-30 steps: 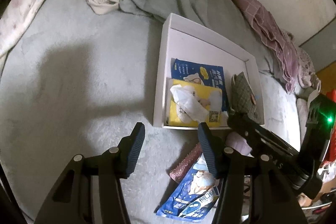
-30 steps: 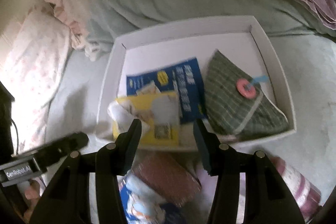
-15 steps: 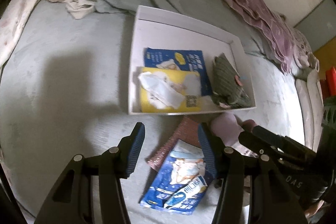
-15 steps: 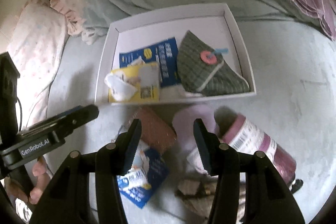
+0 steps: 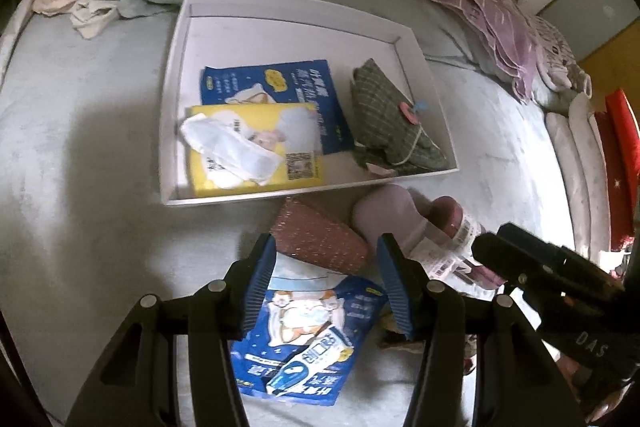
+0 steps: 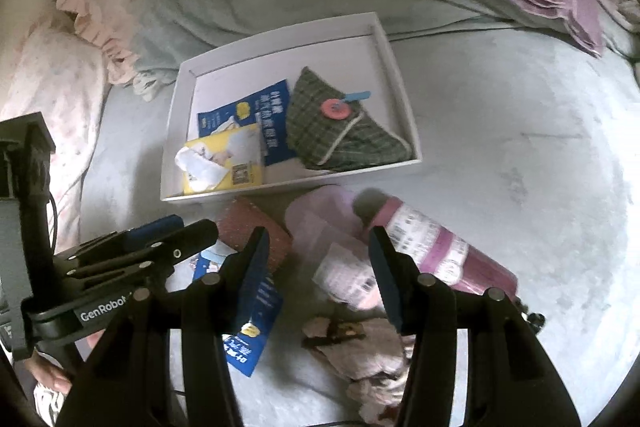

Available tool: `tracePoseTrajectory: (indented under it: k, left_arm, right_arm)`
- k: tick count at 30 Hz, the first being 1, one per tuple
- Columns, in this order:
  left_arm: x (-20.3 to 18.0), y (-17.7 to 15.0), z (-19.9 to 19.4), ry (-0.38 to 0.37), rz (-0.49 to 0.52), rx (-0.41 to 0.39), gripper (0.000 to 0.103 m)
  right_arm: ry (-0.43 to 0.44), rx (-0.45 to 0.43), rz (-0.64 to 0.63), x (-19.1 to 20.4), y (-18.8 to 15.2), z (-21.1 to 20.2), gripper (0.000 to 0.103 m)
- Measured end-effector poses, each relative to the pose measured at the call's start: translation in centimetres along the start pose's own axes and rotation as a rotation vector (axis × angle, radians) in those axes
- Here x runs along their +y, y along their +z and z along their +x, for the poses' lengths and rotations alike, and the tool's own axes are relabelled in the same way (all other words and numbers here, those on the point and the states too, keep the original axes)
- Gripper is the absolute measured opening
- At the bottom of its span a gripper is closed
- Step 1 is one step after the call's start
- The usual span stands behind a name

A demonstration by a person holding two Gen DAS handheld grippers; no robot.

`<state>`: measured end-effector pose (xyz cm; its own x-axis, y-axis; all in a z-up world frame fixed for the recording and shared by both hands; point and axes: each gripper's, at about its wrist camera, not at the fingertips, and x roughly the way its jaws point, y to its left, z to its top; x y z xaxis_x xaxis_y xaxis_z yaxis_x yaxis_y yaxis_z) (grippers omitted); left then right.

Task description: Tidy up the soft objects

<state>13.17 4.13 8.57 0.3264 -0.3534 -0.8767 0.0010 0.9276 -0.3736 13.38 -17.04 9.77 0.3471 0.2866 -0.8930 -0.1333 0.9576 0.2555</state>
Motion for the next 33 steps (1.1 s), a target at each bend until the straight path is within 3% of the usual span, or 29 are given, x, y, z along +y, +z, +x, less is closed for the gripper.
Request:
tracePoseTrajectory:
  k: [9, 14, 16, 20, 24, 26, 30, 33]
  left_arm:
    - [-1.2, -0.1, 1.2, 0.018, 0.044, 0.034, 0.052]
    - [-0.9, -0.2, 1.9, 0.018, 0.052, 0.061, 0.052]
    - [-0.9, -0.2, 1.9, 0.013, 0.064, 0.052, 0.052]
    - [-1.2, -0.1, 1.9, 0.004, 0.085, 0.035, 0.053]
    - [-1.2, 0.0, 2.0, 0.027, 0.090, 0.016, 0.053]
    - [-1.2, 0.0, 2.0, 0.037, 0.101, 0.000, 0.053]
    - [-0.8, 0.2, 2.2, 0.040, 0.107, -0.012, 0.052]
    - [-0.1, 0.5, 2.3, 0.039, 0.086, -0.021, 0.052]
  right_arm:
    - [0.054, 0.088, 0.241, -4.5, -1.4, 1.1, 0.054]
    - [0.067, 0.113, 0.260, -5.2, -3.7, 2.8, 0.054]
    - [0.071, 0.088, 0.218, -5.2, -4.9, 3.7, 0.056]
    - [0.101, -0.129, 0.099, -5.3, -7.7, 3.4, 0.059]
    - [0.138, -0.209, -0.072, -4.4, -9.5, 4.2, 0.097]
    - [0.123, -0.202, -0.069, -4.4, -10.0, 5.1, 0.097]
    - [0.133, -0.314, -0.045, -4.7, -10.8, 4.4, 0.097]
    - [0.129, -0.285, -0.016, -4.9, -10.8, 5.3, 0.097]
